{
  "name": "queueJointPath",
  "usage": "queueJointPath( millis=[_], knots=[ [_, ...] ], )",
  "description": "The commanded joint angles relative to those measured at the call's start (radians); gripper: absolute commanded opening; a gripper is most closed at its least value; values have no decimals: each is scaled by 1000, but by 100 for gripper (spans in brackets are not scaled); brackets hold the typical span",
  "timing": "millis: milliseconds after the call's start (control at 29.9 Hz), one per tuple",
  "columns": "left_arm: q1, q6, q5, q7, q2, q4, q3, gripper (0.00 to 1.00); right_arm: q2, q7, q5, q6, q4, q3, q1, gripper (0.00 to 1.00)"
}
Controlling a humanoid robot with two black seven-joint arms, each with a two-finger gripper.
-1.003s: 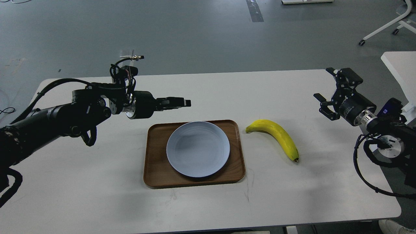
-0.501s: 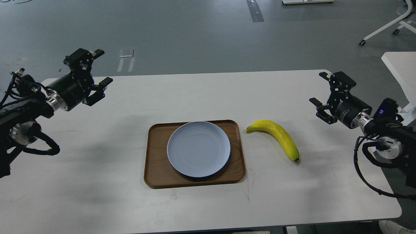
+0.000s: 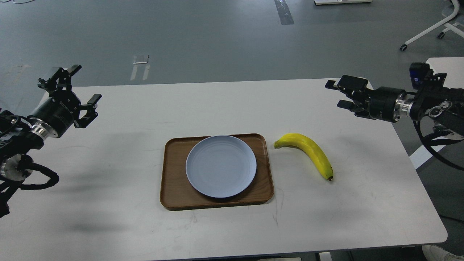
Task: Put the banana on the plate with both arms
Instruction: 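Reach the right gripper down toward the yellow banana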
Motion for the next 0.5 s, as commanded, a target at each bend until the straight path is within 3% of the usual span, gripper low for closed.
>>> queueJointPath(
  millis=[0,301,468],
  knots=[
    [-8,0,3,0,0,-4,1,99,39,0,-108,0,38,-172,136,100],
    [-11,0,1,0,-6,-4,1,99,99,0,-364,0,42,-315,189,100],
    [-13,0,1,0,-6,-5,1,99,165,0,-381,0,-11,-361,181,100]
  ],
)
